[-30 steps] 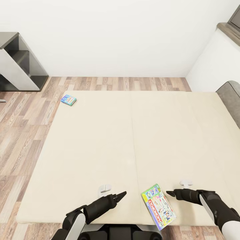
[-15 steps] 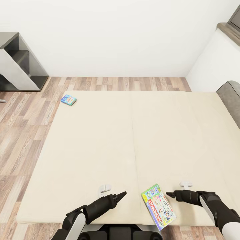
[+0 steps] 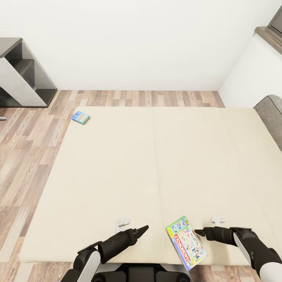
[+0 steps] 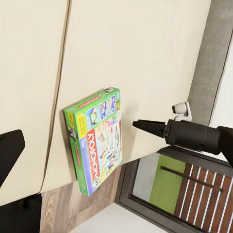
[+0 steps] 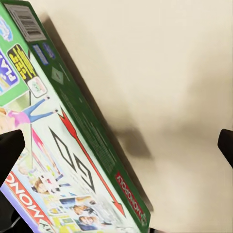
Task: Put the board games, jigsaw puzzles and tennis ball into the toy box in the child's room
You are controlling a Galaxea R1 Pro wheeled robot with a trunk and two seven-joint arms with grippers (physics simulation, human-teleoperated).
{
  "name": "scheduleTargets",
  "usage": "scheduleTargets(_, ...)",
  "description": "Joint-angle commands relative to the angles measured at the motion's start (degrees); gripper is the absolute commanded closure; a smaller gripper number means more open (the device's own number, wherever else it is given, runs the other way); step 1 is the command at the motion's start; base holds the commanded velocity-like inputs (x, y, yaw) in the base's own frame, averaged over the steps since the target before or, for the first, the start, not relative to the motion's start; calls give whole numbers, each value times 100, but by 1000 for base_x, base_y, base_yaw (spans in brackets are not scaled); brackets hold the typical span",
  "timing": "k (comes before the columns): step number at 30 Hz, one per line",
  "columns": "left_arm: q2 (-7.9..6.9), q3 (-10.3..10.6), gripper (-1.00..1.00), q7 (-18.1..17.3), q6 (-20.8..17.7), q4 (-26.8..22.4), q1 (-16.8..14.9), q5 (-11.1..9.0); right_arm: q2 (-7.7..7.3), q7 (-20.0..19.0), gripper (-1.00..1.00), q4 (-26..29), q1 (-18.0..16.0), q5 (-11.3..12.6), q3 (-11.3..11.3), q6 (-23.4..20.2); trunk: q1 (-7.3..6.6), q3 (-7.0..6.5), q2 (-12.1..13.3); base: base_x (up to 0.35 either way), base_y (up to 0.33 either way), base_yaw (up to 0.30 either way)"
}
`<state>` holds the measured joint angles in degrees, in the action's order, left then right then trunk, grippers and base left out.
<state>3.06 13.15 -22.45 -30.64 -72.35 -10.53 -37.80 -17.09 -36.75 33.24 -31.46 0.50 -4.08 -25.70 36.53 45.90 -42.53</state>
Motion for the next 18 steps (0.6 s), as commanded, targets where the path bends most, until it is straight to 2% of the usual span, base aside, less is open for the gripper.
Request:
scheduleTargets(1,2,-6,-100,4,-47,-3,-1,-44,2,-24,-100,6,-1,5,-23,-47,1,4,-4,0,0,0)
scheduleTargets(11,2,-6,-100,4,-47,3,-1,-43,34,-29,-100,-43,29,-114,-2,-44,1,4,-4,0,0,0)
scheduleTargets(18,2,-6,-100,4,-47,3,-1,-43,44,-32,-100,-51,113,-183,97,-47,1,4,-4,0,0,0)
